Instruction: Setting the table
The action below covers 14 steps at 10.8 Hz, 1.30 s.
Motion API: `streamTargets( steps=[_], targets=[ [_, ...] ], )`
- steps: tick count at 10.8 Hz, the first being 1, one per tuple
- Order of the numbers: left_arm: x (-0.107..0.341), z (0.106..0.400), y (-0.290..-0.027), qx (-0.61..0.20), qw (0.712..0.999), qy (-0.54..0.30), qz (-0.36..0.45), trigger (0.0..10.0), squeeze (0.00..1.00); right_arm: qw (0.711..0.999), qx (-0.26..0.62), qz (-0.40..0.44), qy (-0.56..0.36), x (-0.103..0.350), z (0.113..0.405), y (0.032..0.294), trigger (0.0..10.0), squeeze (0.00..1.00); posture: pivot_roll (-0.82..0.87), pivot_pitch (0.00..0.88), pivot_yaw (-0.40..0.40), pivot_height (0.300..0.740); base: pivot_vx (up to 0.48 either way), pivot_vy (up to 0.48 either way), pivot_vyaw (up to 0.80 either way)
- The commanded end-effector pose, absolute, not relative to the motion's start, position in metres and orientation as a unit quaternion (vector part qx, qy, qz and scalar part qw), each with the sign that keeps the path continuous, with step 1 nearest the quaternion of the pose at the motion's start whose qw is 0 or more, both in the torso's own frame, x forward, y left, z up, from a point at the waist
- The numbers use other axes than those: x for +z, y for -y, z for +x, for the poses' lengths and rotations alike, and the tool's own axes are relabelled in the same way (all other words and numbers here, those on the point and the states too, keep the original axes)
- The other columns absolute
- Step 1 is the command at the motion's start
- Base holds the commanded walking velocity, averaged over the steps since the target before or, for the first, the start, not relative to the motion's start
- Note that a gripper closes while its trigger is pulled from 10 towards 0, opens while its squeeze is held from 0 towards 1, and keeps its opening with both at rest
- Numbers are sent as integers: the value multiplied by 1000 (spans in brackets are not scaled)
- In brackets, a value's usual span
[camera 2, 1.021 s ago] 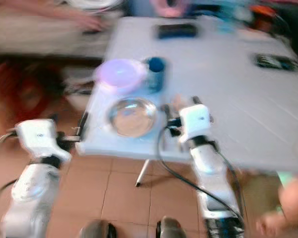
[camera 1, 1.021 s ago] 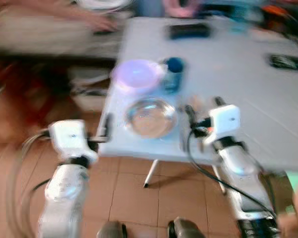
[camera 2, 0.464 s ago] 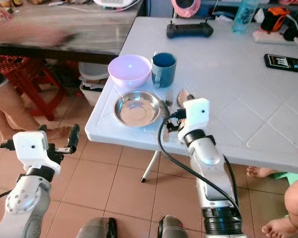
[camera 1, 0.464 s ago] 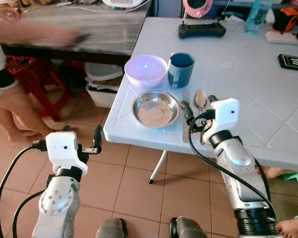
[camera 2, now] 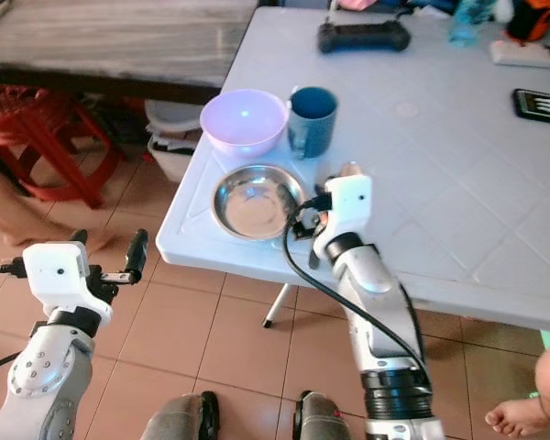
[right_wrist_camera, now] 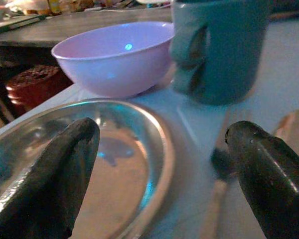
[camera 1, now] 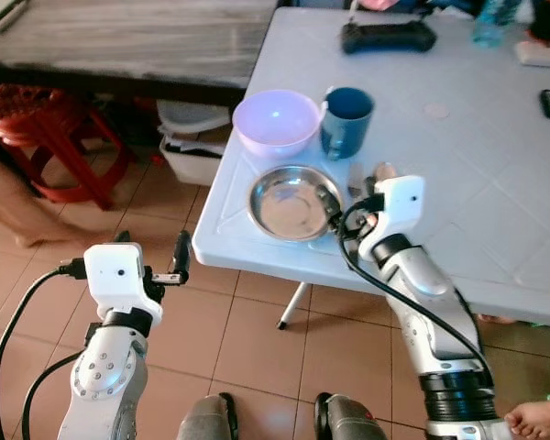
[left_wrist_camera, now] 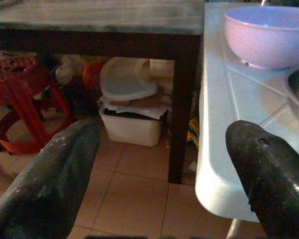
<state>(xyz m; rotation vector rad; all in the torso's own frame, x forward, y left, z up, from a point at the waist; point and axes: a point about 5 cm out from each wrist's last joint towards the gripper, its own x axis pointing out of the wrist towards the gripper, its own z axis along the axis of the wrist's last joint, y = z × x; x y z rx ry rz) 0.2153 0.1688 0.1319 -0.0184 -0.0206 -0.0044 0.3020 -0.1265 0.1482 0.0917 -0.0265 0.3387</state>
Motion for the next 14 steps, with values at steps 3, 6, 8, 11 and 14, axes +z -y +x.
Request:
streamTargets(
  steps=[3, 6, 8, 11, 14],
  targets=[
    [134, 213, -169, -11, 1000, 5, -5, 10000, 0, 980, 186, 70, -10, 144, 300, 118, 10000, 0, 86, 216, 73, 740, 0, 0, 0],
    [133, 214, -168, -18, 1000, 3, -5, 10000, 0, 978, 186, 73, -51, 135, 300, 115, 10000, 0, 85, 209, 80, 740, 0, 0, 0],
    [134, 218, -167, -23, 1000, 6, -4, 10000, 0, 975, 196, 80, -63, 133, 301, 110, 9020, 0, 85, 199, 79, 740, 0, 0, 0],
    [134, 219, -166, -23, 1000, 8, -7, 10000, 0, 972, 209, 85, -64, 141, 301, 106, 10000, 0, 82, 191, 76, 740, 0, 0, 0],
    [134, 221, -166, -26, 1000, 9, -8, 10000, 0, 971, 211, 93, -64, 147, 292, 106, 10000, 0, 75, 188, 76, 740, 0, 0, 0]
  ],
)
